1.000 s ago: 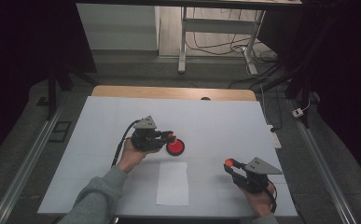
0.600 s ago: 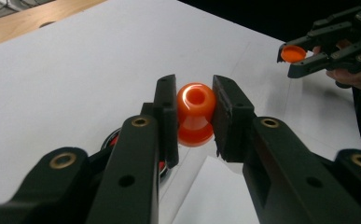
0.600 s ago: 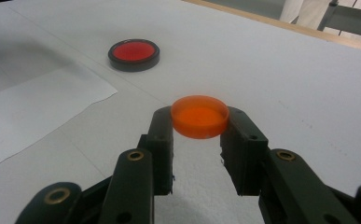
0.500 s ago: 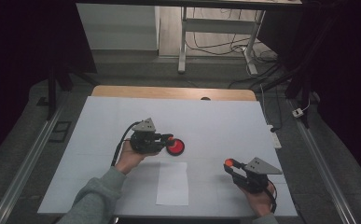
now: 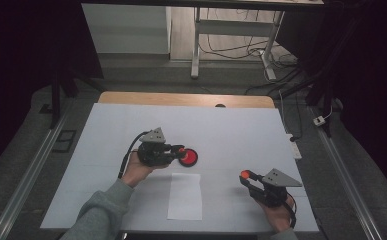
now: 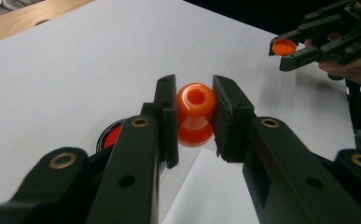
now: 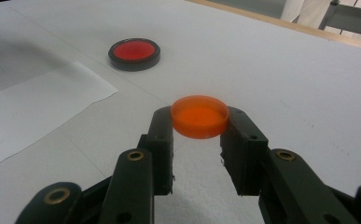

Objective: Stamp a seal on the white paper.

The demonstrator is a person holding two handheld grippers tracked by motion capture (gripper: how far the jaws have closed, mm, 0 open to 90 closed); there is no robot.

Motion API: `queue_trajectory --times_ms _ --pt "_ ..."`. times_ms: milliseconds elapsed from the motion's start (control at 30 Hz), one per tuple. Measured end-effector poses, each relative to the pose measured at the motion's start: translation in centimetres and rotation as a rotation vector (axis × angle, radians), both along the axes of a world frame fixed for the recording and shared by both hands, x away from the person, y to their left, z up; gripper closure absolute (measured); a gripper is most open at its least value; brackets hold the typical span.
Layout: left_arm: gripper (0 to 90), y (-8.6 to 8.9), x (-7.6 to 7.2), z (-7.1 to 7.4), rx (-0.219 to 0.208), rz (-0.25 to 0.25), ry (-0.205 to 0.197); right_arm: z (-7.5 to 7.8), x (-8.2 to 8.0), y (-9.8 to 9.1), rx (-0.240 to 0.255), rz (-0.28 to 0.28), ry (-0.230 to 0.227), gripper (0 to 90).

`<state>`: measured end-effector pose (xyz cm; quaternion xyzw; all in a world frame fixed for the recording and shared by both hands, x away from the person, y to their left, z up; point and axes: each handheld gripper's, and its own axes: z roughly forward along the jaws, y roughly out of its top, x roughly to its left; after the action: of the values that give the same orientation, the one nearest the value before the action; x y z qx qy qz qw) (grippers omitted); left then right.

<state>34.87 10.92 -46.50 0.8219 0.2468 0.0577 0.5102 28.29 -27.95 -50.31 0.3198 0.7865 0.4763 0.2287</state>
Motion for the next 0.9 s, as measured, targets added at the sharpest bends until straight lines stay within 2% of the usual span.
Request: queue_trajectory --times_ms 533,900 --pt "72.2 -0.3 -1.0 0.2 0.026 -0.037 -0.017 -0.1 0.1 0.1 0.001 0.003 0.003 64.5" --pt "72.1 -0.2 -1.9 0.1 0.026 -0.057 -0.007 -0.1 0.1 0.0 -0.002 0.001 0.004 64.5"
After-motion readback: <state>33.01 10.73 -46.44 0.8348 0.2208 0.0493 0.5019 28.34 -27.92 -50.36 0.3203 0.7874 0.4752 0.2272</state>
